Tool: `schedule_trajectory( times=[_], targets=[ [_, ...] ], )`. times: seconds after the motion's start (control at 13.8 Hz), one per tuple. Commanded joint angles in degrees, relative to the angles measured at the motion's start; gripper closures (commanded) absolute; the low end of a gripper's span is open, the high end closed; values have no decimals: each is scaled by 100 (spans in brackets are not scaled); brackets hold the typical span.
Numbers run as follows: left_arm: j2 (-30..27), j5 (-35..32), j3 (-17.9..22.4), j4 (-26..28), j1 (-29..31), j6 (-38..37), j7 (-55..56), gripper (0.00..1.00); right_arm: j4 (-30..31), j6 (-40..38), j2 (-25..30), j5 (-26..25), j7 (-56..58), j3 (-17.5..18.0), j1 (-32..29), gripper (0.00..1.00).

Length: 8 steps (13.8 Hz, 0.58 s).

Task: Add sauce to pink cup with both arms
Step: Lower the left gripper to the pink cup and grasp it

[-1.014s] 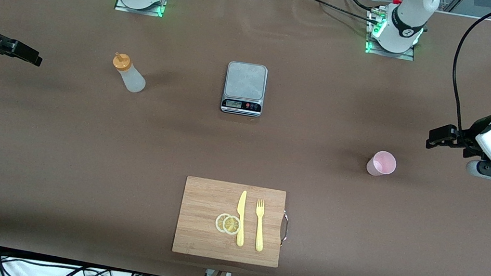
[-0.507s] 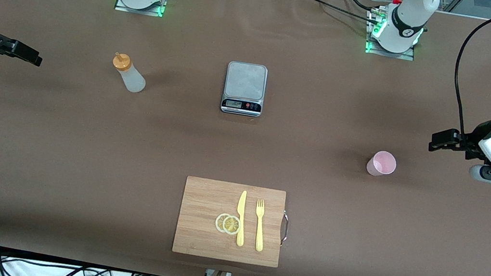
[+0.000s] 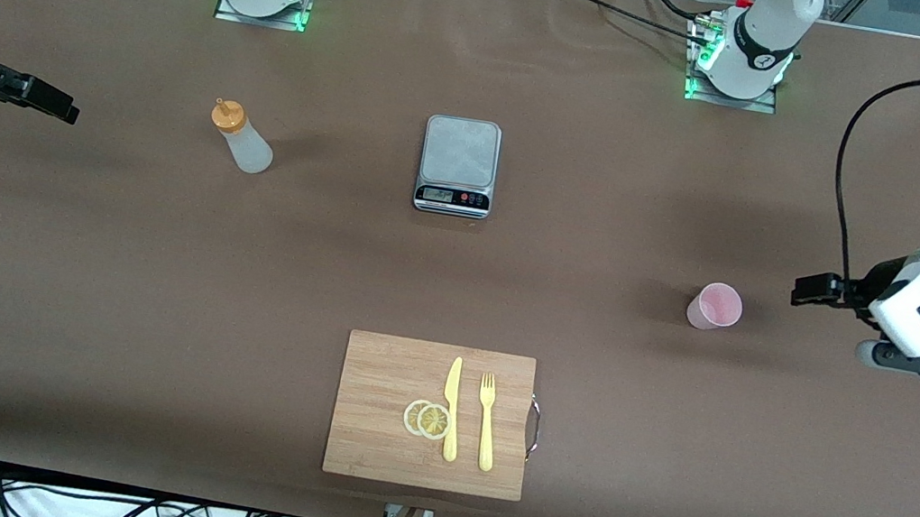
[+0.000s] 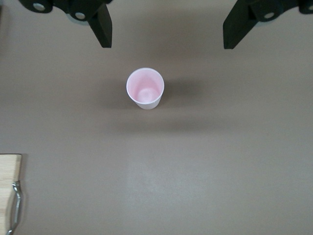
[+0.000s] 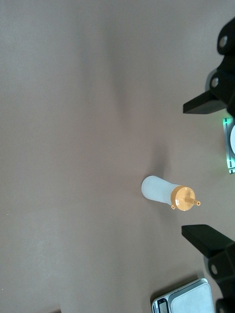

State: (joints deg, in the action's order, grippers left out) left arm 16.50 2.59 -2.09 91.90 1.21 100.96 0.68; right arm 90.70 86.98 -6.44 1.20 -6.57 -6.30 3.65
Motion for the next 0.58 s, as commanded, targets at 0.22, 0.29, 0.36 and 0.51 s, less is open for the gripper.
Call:
schedule_trajectory(
  times=[0.22, 0.29, 0.36, 0.51],
  targets=[
    [-33, -101, 16, 1241, -7, 1284, -173, 0, -26, -76, 47, 47, 42, 15, -22, 0],
    [-33, -101, 16, 1425, -7, 1408, -173, 0, -17, -76, 47, 47, 51, 15, -22, 0],
    [-33, -101, 16, 1566, -7, 1540, -173, 0, -17, -76, 47, 47, 51, 15, -22, 0],
    [-33, -101, 16, 1874, -7, 1908, -173, 1, -26, -85, 47, 47, 51, 15, -22, 0]
  ],
)
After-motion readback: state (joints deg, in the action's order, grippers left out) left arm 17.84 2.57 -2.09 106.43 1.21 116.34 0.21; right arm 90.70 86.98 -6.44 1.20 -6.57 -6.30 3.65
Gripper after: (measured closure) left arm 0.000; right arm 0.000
